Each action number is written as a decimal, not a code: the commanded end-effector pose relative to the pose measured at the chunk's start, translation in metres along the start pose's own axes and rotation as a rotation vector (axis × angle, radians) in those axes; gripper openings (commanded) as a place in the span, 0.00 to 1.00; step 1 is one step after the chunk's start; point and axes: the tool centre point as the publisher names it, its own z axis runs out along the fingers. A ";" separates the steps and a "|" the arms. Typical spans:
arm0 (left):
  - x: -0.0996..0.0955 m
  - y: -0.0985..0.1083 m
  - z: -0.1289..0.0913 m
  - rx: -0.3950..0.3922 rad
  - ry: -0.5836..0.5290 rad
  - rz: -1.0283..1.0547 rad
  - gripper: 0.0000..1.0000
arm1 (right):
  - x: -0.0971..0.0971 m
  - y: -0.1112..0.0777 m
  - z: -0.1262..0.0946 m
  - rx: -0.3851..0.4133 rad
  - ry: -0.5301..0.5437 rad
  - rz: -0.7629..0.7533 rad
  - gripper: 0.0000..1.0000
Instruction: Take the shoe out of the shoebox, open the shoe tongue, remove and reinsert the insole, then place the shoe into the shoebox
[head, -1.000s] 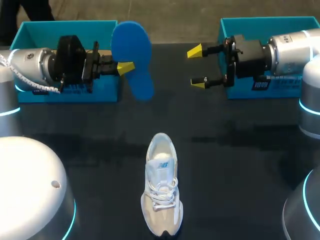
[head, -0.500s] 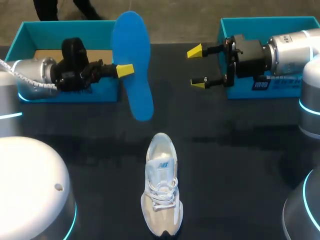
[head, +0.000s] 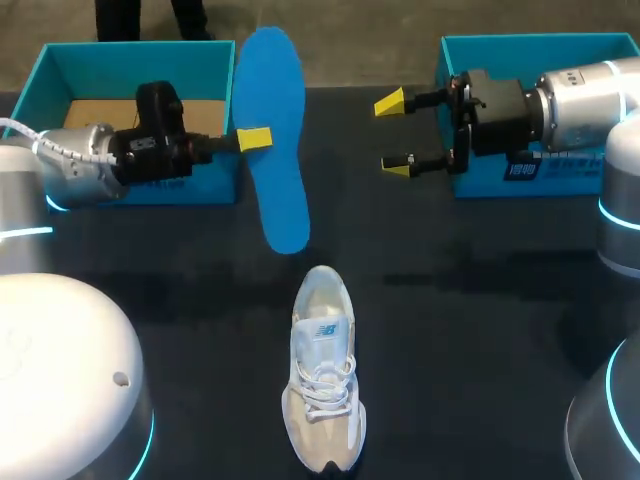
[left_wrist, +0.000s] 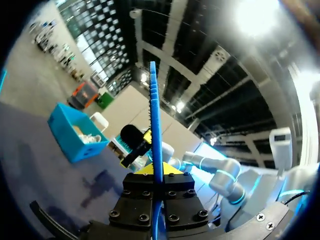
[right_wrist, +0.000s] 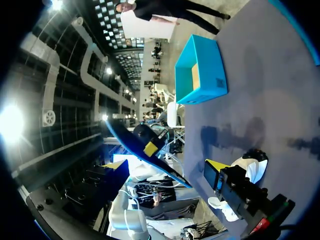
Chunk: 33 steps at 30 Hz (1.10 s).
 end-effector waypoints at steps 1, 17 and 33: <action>-0.006 0.005 0.004 -0.001 -0.025 -0.234 0.00 | 0.000 0.000 0.001 -0.001 -0.001 0.000 1.00; -0.028 0.016 0.006 -0.010 -0.058 -0.450 0.00 | 0.000 0.000 0.001 -0.001 -0.001 0.000 1.00; -0.056 0.020 0.022 0.065 -0.135 -0.703 0.00 | 0.000 0.000 0.001 -0.001 -0.001 0.000 1.00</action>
